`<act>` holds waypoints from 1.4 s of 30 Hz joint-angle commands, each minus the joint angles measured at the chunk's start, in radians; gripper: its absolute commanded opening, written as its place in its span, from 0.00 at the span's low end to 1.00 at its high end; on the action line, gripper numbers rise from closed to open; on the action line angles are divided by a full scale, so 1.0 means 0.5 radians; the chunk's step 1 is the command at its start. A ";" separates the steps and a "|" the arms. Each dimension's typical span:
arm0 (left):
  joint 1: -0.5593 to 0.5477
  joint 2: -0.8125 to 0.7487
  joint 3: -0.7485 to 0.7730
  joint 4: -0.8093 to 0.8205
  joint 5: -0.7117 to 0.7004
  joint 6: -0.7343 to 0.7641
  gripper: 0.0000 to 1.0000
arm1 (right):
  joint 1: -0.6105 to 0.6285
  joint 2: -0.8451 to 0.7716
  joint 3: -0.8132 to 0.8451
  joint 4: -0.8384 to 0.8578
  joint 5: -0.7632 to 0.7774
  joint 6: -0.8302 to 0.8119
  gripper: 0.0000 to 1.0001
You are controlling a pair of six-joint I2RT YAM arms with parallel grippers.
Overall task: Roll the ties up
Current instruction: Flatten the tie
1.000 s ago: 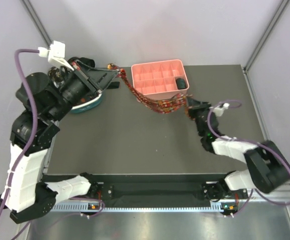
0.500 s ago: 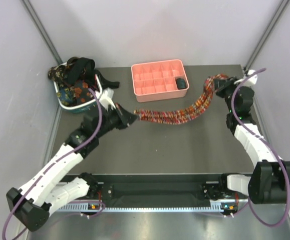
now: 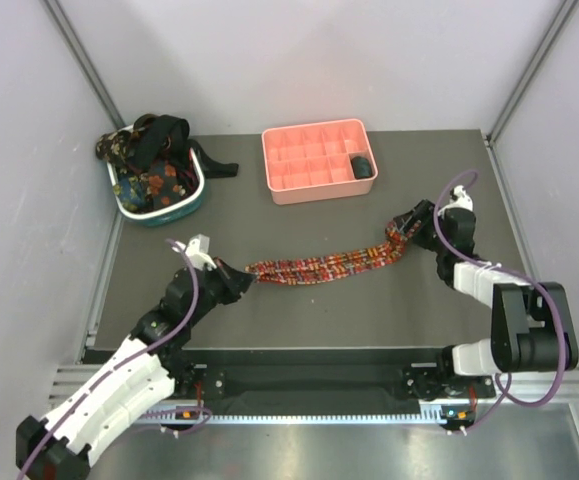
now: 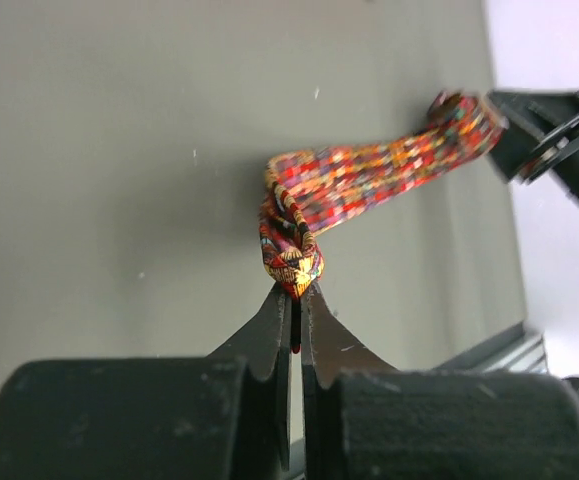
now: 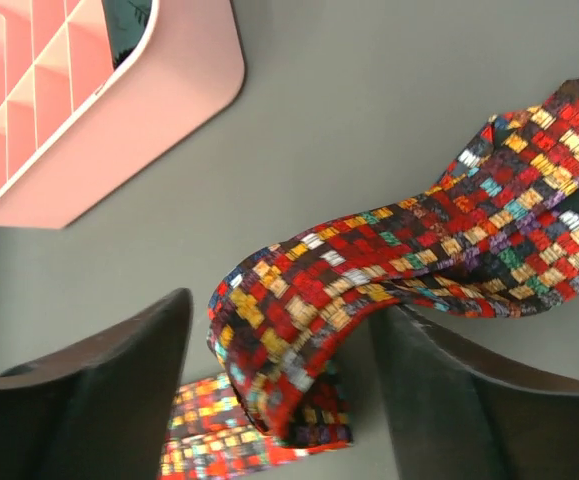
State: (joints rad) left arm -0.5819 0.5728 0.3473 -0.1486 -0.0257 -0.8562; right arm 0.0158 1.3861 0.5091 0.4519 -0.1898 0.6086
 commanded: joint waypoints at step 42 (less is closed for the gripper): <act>0.007 -0.526 -0.041 -0.639 -0.814 -0.217 0.80 | -0.513 0.814 0.543 -0.072 -0.010 0.445 0.06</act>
State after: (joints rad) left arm -0.5819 0.3096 0.3363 -0.5079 -0.4145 -0.9573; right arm -0.2081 1.7691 0.7223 0.4107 -0.2066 0.8337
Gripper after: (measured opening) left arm 0.752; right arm 0.068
